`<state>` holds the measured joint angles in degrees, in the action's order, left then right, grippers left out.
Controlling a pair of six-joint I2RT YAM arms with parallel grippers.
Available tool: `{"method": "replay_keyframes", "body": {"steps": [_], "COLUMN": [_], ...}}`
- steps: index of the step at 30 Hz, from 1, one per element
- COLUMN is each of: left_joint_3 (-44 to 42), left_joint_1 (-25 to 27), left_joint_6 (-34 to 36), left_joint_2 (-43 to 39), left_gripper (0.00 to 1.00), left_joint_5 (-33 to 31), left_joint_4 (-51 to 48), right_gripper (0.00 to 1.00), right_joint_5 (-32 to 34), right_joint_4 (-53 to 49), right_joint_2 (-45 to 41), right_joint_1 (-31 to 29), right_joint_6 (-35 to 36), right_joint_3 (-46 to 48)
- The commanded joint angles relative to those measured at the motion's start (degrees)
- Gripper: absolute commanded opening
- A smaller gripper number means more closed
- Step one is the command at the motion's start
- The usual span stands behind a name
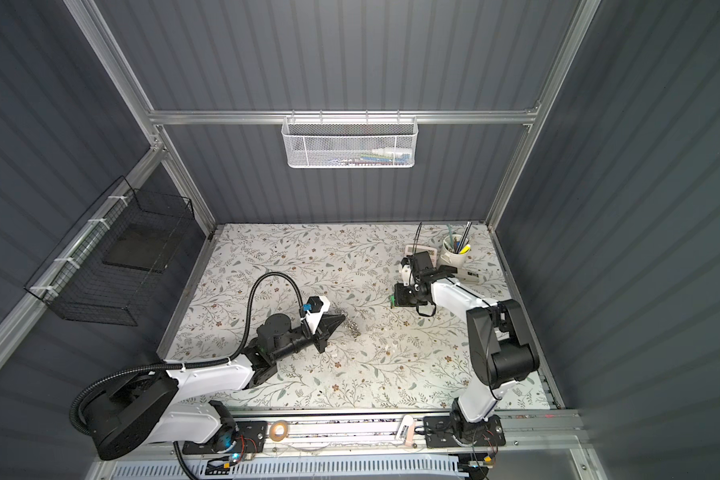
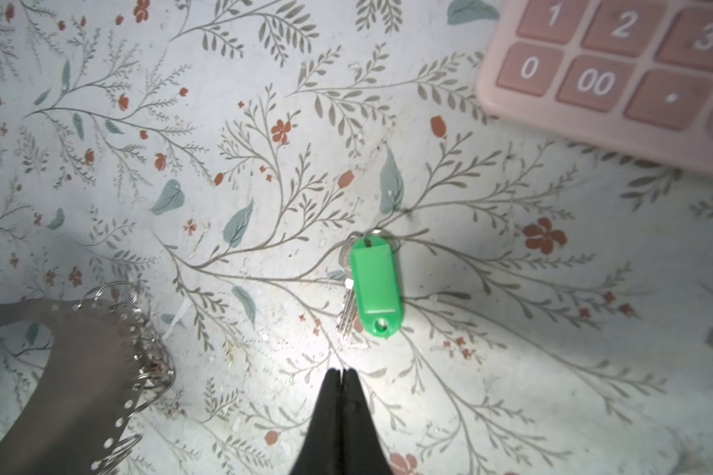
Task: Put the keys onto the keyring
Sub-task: 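Lower the open right gripper over the green-tag key beside the calculator, then close the right gripper on the green tag of the key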
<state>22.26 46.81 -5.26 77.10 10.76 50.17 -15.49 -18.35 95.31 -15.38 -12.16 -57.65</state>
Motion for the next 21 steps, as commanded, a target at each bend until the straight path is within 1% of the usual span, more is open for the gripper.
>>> {"method": "replay_keyframes", "body": {"steps": [1, 2, 3, 4, 6, 8, 10, 12, 14, 16, 17, 18, 21], "left_joint_3": [1.82, 1.77, 1.91, 1.91, 2.0, 1.95, 1.94, 1.87, 1.9, 1.91, 1.94, 1.88, 1.71], "left_joint_1": [0.17, 0.18, 0.15, 0.15, 0.16, 0.17, 0.2, 0.2, 0.21, 0.21, 0.17, 0.13, 0.21], "left_joint_6": [-1.0, -1.1, -1.16, -1.16, -1.0, -0.81, -0.79, -0.86, -1.02, -1.23, -1.33, -1.42, -1.77], "left_joint_2": [-0.71, -0.72, -0.83, -0.86, -0.96, -1.07, -1.12, -1.23, -1.28, -1.31, -1.34, -1.42, -1.82], "left_gripper": [0.0, 0.0, 0.0, 0.0, 0.0, 0.0, 0.0, 0.0, 0.0, 0.0, 0.0, 0.0, 0.0], "left_joint_5": [1.1, 1.33, 1.43, 1.55, 1.54, 1.3, 1.21, 1.33, 1.35, 1.61, 1.76, 1.81, 2.0], "left_joint_4": [2.03, 2.03, 2.02, 1.95, 1.69, 1.44, 1.42, 1.51, 1.68, 1.86, 1.95, 2.08, 2.36], "right_gripper": [0.2, 0.23, 0.29, 0.34, 0.35, 0.37, 0.36, 0.33, 0.33, 0.34, 0.32, 0.31, 0.31], "right_joint_5": [-1.3, -0.96, 0.15, 1.14, 2.23, 2.83, 4.06, 7.87, 11.33, 11.71, 12.17, 13.18, 16.6], "right_joint_4": [0.24, -0.98, -2.34, -3.53, -7.74, -8.61, -9.01, -9.82, -10.86, -10.55, -10.51, -11.33, -13.56], "right_joint_2": [0.52, 1.15, 2.03, 3.26, 5.59, 7.18, 8.61, 9.56, 10.54, 11.17, 11.5, 11.96, 13.78], "right_joint_1": [-0.27, -0.22, -0.17, -0.1, -0.09, -0.26, -0.63, -1.5, -2.26, -2.7, -2.86, -3.07, -4.33], "right_joint_6": [-1.44, -1.5, -2.38, -3.37, -5.07, -7.72, -11.21, -14.33, -17.08, -19.68, -20.95, -22.37, -24.4], "right_joint_3": [-0.87, -2.34, -4.18, -6.34, -10.58, -12.86, -14.28, -15.79, -17.31, -18.01, -18.35, -19.11, -21.53]}}
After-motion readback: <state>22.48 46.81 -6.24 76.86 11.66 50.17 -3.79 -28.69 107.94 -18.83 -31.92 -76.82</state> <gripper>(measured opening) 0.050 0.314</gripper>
